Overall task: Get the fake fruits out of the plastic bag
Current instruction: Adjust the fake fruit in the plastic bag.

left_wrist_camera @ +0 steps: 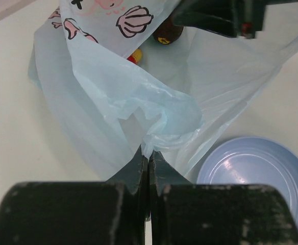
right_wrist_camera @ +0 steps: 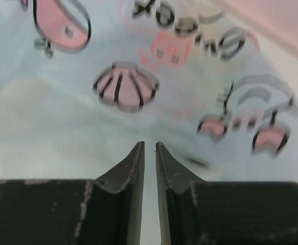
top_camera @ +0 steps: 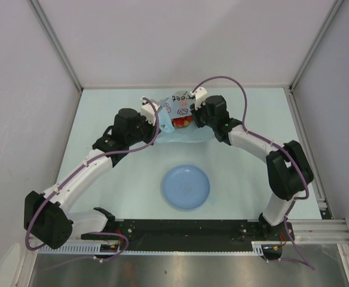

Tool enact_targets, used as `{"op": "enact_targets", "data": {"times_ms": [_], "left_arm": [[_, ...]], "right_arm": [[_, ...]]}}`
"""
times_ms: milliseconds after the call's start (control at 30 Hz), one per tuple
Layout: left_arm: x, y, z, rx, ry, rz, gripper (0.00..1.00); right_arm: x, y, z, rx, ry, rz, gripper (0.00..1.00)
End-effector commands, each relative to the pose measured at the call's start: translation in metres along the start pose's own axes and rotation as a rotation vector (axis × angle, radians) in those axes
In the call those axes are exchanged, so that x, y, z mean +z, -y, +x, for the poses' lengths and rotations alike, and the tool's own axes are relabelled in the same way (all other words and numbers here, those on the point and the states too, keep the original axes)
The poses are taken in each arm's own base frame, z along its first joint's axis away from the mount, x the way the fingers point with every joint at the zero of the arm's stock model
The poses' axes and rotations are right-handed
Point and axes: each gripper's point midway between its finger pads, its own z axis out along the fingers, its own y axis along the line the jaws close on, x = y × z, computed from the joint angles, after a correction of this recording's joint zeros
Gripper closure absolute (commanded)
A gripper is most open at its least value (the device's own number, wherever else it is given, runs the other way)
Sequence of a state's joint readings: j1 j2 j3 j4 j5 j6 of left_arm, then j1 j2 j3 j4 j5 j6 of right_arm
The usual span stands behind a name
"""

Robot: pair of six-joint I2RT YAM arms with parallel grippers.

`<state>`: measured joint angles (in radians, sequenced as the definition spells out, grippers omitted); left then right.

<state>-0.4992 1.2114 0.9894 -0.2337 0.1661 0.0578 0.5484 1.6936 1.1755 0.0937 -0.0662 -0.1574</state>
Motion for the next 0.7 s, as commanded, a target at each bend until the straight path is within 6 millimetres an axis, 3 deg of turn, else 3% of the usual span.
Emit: {"op": "enact_targets", "data": {"times_ms": [0, 133, 233, 267, 333, 433, 467, 667], "left_arm": [[-0.009, 0.002, -0.035, -0.016, 0.113, -0.006, 1.00], [-0.009, 0.002, -0.046, -0.026, 0.145, -0.008, 1.00], [-0.004, 0.003, -0.051, -0.022, 0.154, 0.001, 1.00], [-0.001, 0.003, -0.054, -0.023, 0.154, 0.003, 1.00], [0.001, 0.005, -0.059, -0.017, 0.163, 0.005, 1.00], [0.005, 0.008, -0.061, -0.015, 0.164, 0.017, 1.00], [0.007, 0.010, -0.061, -0.014, 0.161, 0.022, 1.00], [0.010, 0.014, -0.063, -0.010, 0.161, 0.037, 1.00]], "right_arm": [[0.036, 0.023, -0.029, -0.017, 0.074, 0.061, 0.81], [0.060, 0.068, -0.037, -0.029, 0.117, 0.206, 0.82], [0.072, 0.102, -0.058, -0.005, 0.170, 0.301, 0.81], [0.076, 0.110, -0.074, 0.003, 0.202, 0.323, 0.81], [0.077, 0.120, -0.085, 0.007, 0.227, 0.346, 0.78], [0.080, 0.116, -0.084, 0.012, 0.217, 0.315, 0.57], [0.081, 0.111, -0.081, 0.031, 0.209, 0.292, 0.42], [0.088, 0.080, -0.040, 0.068, 0.102, 0.145, 0.13]]}}
